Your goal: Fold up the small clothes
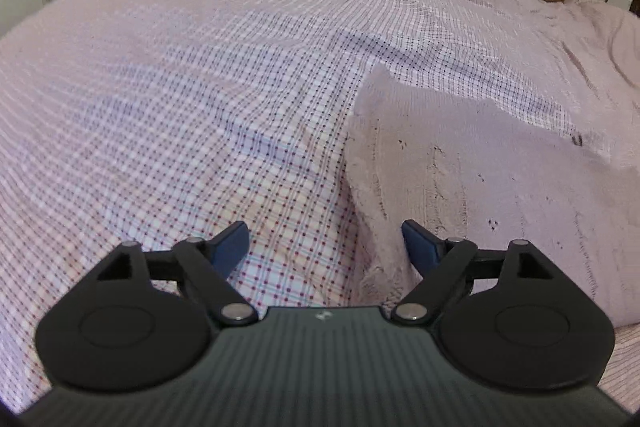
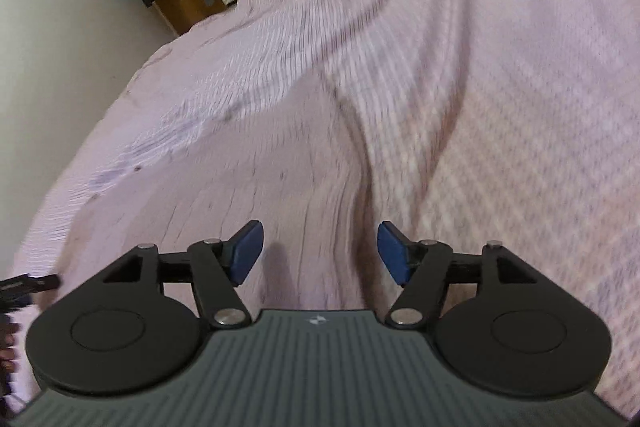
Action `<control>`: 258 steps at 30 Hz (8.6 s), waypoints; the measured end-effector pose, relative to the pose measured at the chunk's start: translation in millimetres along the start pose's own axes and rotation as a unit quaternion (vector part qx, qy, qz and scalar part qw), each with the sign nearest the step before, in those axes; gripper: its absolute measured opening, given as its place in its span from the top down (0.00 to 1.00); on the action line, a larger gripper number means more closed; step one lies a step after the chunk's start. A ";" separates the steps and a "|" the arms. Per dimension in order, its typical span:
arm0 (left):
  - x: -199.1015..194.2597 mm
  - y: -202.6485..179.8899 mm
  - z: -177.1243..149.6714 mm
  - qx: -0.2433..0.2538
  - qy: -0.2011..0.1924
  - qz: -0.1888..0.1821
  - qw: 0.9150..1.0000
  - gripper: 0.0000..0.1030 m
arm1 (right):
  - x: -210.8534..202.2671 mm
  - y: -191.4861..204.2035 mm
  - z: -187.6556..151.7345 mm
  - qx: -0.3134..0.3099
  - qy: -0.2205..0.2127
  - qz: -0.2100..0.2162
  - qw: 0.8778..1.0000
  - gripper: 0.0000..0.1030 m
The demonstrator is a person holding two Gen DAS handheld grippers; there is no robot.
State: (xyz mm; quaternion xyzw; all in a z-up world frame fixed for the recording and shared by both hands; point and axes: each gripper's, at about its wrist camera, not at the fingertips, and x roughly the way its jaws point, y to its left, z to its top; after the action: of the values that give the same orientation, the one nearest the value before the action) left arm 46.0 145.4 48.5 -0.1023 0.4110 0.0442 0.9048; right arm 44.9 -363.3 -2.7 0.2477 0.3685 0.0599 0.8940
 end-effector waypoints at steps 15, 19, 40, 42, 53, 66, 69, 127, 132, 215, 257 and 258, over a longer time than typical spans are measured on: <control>-5.5 4.4 5.0 0.022 0.001 0.011 1.000 0.18 | 3.1 16.9 -18.2 0.111 -0.050 0.075 0.990 0.25; -4.2 -1.5 3.5 0.043 0.001 0.015 0.999 0.18 | 9.3 17.9 -21.1 0.110 -0.040 0.054 0.992 0.25; -1.3 5.2 4.8 0.028 0.020 -0.016 0.999 0.18 | 15.4 73.4 0.9 0.076 -0.128 0.043 0.988 0.73; -0.7 3.6 4.3 0.036 0.020 -0.013 0.999 0.18 | 14.1 87.9 5.6 0.058 -0.130 0.053 0.988 0.73; 1.9 2.8 4.8 0.034 0.022 -0.019 0.999 0.18 | 15.1 156.5 15.8 -0.006 -0.133 0.089 0.987 0.74; -5.0 13.6 11.8 0.012 0.012 -0.018 1.000 0.18 | 44.3 271.1 1.1 -0.056 -0.101 0.180 0.977 0.75; -6.2 16.0 12.4 0.007 0.011 -0.012 1.000 0.18 | 67.6 290.4 -12.6 -0.065 -0.069 0.191 0.977 0.75; 37.4 -43.1 19.2 0.025 -0.082 -0.158 0.984 0.82 | 83.1 210.8 -39.3 -0.086 -0.044 0.061 0.993 0.25; 6.6 -27.4 27.4 -0.004 -0.128 -0.150 0.980 0.84 | 88.9 220.4 -40.4 -0.086 -0.040 0.073 0.993 0.25; -172.5 -71.6 -170.5 0.123 0.041 -0.175 0.976 0.25 | -110.4 114.0 -156.1 -0.055 -0.031 0.015 0.998 0.19; -166.7 -102.0 -282.4 0.178 0.025 -0.029 0.983 0.13 | -96.9 128.8 -279.7 -0.128 0.002 -0.113 0.985 0.00; -167.5 -99.7 -281.9 0.178 0.025 -0.029 0.983 0.13 | -96.9 128.1 -279.0 -0.129 0.003 -0.113 0.985 0.00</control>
State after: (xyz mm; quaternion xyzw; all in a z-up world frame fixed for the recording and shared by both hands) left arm -255.0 -13.5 8.7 0.0472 0.4317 -0.0588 0.8989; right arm -207.5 -168.6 -48.3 0.0872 0.3858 0.0055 0.9184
